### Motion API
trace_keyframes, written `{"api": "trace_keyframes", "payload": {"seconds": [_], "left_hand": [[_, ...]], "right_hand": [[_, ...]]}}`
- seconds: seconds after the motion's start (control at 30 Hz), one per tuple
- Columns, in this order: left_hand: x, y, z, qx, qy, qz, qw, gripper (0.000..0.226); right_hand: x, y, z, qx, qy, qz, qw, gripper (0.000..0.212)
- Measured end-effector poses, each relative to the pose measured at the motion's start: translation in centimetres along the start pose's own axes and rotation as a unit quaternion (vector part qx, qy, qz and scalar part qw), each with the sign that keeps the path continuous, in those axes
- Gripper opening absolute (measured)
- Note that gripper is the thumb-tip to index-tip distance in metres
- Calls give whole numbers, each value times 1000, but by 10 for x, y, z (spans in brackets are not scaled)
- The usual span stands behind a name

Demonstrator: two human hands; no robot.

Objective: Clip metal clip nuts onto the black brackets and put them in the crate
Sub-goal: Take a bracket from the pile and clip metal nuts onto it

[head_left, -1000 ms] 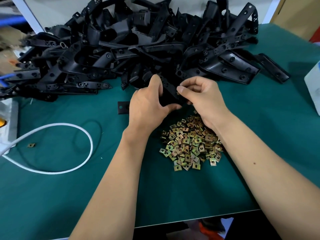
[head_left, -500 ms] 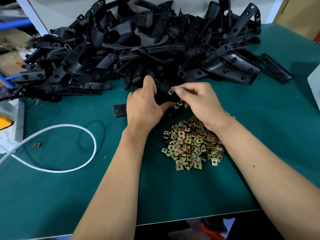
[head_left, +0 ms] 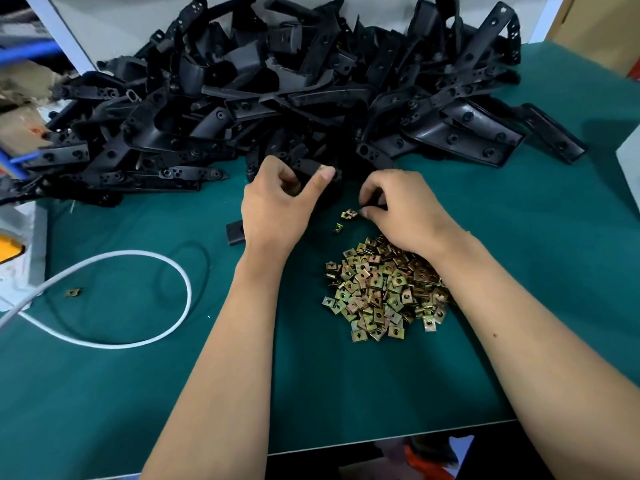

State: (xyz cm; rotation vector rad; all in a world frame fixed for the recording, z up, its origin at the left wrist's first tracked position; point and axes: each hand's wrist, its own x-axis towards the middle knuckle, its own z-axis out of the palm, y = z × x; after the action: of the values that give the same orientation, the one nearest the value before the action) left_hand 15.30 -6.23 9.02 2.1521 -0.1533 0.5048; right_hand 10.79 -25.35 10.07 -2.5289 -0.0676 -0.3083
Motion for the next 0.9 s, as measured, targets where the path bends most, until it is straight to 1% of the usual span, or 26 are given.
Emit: {"api": "trace_keyframes", "payload": {"seconds": [0.07,0.1,0.17,0.2,0.27,0.37,0.53,0.9], "left_hand": [[0,0,0,0,-20,30,999,60],[-1,1,0,-1,-34,56,998,61],[-5,6,0,-3,-56,104,993,62],[-7,9,0,-3,-65,121,990,62],[-11,14,2,0,-78,147,986,61],[-15,18,5,2,-94,167,981,61],[-16,18,6,5,-103,181,978,61],[-16,17,5,1,-105,183,977,61]], "right_hand": [[0,0,-1,88,42,23,995,12],[1,-1,-2,154,68,40,985,12],[2,-2,-5,309,109,73,942,8],[3,-2,-6,371,116,82,918,6],[4,0,-8,437,111,88,888,7],[4,1,-7,468,87,89,875,15],[4,0,-8,477,67,91,871,23],[5,2,-6,447,74,92,887,21]]}}
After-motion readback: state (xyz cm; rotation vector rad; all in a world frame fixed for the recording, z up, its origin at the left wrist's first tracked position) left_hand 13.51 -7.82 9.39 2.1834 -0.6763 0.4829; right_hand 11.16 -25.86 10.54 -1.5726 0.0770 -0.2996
